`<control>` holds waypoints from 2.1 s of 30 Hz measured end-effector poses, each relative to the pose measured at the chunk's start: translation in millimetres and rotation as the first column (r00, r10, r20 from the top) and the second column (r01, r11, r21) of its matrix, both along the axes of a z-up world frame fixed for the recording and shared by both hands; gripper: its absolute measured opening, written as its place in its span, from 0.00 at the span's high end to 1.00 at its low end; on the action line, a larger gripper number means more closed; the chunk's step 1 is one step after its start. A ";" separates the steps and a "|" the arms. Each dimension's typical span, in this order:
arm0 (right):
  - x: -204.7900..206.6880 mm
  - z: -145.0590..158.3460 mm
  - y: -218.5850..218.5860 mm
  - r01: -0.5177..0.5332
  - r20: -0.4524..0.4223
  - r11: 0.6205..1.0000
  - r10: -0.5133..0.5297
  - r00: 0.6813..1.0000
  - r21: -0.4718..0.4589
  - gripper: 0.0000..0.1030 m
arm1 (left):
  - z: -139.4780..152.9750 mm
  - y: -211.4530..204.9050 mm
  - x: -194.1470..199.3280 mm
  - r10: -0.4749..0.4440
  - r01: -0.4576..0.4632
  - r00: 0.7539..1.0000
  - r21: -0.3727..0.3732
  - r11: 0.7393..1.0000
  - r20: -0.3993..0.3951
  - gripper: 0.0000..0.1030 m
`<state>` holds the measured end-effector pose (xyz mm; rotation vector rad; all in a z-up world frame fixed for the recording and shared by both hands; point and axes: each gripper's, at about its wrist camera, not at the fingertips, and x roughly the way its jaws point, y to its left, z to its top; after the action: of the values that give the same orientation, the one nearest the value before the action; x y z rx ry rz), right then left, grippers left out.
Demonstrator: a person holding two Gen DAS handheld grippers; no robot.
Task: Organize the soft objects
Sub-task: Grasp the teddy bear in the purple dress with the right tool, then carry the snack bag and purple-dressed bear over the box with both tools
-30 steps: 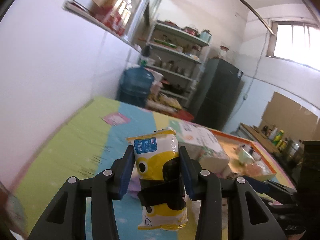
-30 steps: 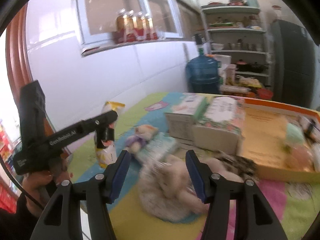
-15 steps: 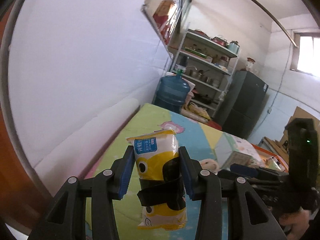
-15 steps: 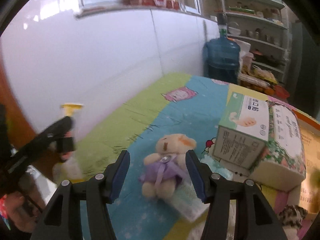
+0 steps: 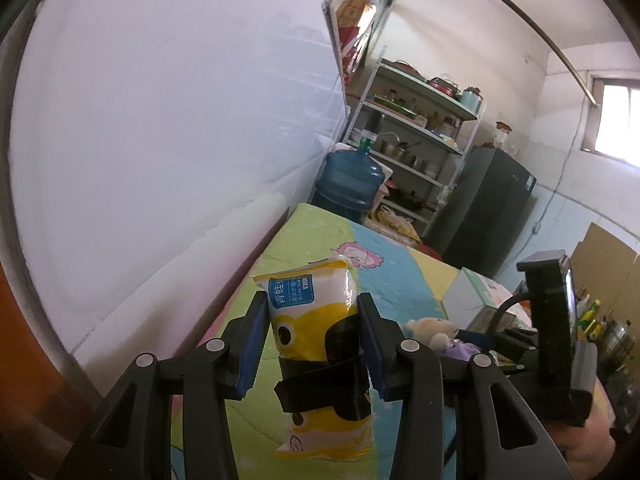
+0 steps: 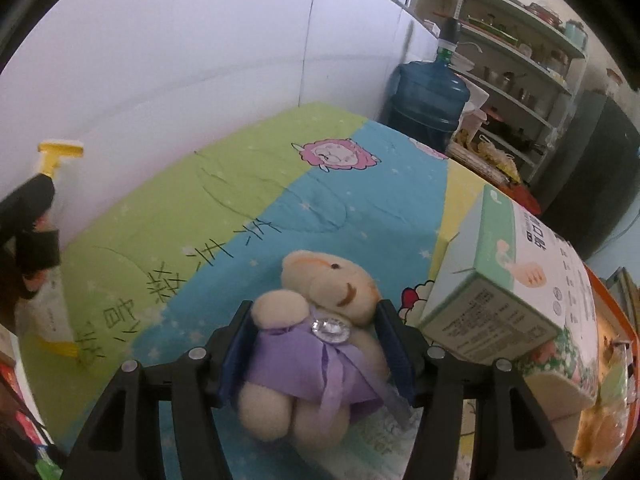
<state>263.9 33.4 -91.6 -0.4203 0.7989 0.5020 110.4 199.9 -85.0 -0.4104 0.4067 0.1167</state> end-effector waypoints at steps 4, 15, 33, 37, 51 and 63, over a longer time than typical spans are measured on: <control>2.8 -0.3 -3.5 -0.001 0.006 1.000 0.001 1.000 0.026 0.49 | -4.3 2.9 -1.2 -0.002 0.002 1.000 -0.016 1.000 0.001 0.56; -8.7 15.9 -26.5 -0.044 -0.045 0.969 0.056 0.997 0.245 0.54 | -3.4 6.9 3.3 -0.009 0.009 1.000 -0.025 1.000 0.000 0.56; -58.8 72.7 -103.9 -0.041 0.072 0.918 0.013 0.997 0.395 0.54 | 27.3 -68.5 24.7 -0.188 0.187 0.981 0.020 0.982 0.040 0.56; -62.7 73.3 -126.7 -0.008 0.068 0.909 -0.022 0.997 0.416 0.54 | 32.4 -93.5 30.8 -0.233 0.232 0.972 0.032 0.972 0.037 0.56; -77.2 75.9 -196.7 0.075 0.088 0.880 -0.131 0.987 0.468 0.54 | 45.8 -159.0 31.2 -0.335 0.332 0.942 0.091 0.939 0.018 0.56; -87.5 78.2 -246.9 0.125 0.096 0.840 -0.205 0.974 0.528 0.54 | 63.2 -204.6 27.3 -0.395 0.384 0.918 0.160 0.909 0.040 0.57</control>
<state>176.5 -213.5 -13.4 0.1168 0.5176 0.4954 137.7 -4.7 -21.8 -0.1782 0.3990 -0.2570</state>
